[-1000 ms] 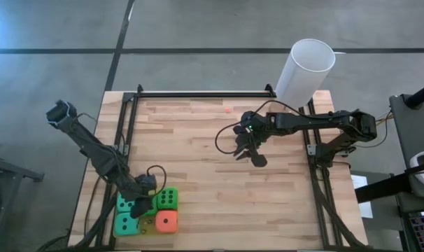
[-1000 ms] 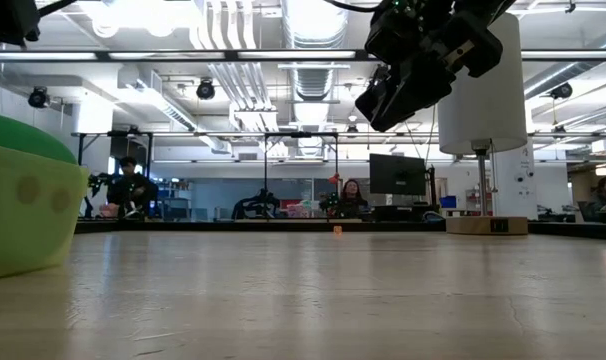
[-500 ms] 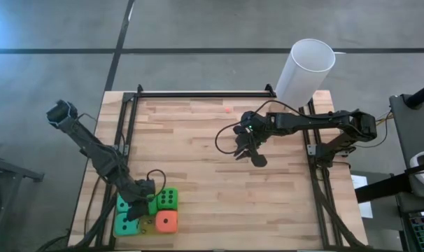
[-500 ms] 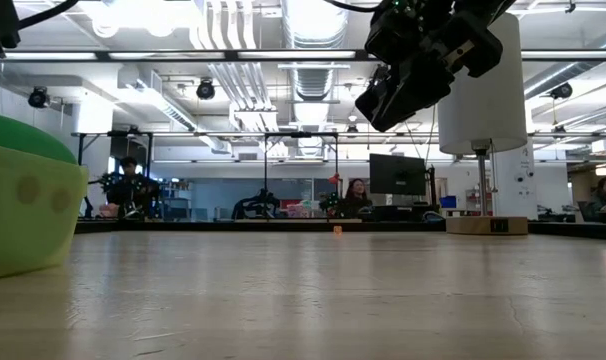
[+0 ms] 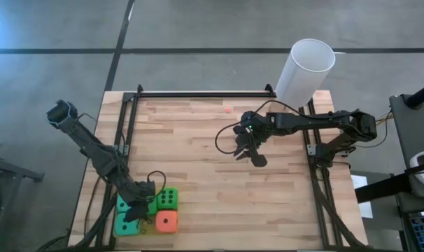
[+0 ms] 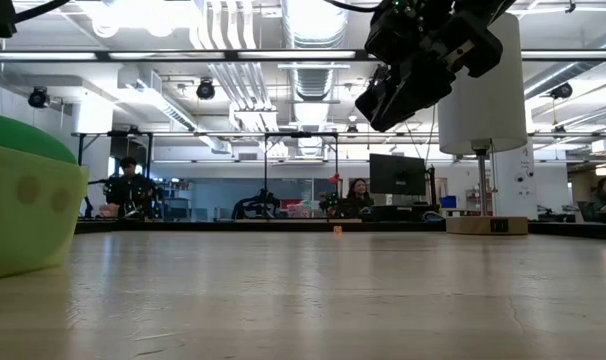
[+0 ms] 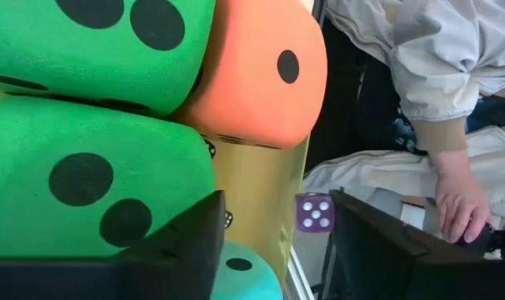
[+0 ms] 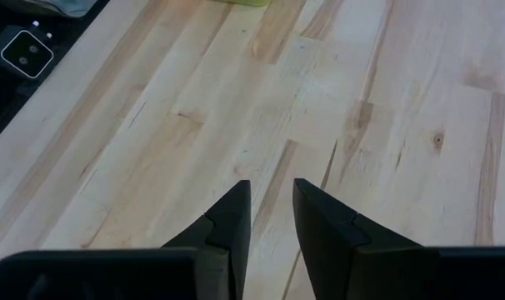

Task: Pick & Place Dice
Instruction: Put the purple dice into the yellow bin

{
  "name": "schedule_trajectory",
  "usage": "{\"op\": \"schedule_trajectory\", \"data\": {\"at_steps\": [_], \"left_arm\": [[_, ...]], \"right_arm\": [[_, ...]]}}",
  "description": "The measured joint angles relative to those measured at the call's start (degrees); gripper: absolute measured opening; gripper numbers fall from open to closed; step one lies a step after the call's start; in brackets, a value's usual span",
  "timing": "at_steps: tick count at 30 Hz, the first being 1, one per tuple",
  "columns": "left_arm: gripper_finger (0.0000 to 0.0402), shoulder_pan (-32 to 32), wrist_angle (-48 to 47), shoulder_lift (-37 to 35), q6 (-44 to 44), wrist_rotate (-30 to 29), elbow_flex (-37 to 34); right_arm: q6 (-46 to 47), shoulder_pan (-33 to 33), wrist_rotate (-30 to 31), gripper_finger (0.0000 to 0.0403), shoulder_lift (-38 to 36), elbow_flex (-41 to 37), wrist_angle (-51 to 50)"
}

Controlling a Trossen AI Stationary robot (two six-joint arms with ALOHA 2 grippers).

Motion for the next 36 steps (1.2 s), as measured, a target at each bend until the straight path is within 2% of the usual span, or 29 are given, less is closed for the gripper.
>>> {"op": "schedule_trajectory", "data": {"at_steps": [5,11,21,36], "left_arm": [[0.0251,0.0,0.0,0.0,0.0,0.0,0.0],[0.0273,0.0,0.0,0.0,0.0,0.0,0.0],[0.0276,0.0,1.4,-0.2,-0.7,0.3,-2.4],[0.0277,0.0,1.0,-0.1,-1.7,1.5,-0.8]], "right_arm": [[0.0,0.0,0.0,0.0086,0.0,0.0,0.0],[0.0,0.0,0.0,0.0074,0.0,0.0,0.0],[0.0,0.0,0.0,0.0075,0.0,0.0,0.0],[0.0,0.0,0.0,0.0089,0.0,0.0,0.0]]}}
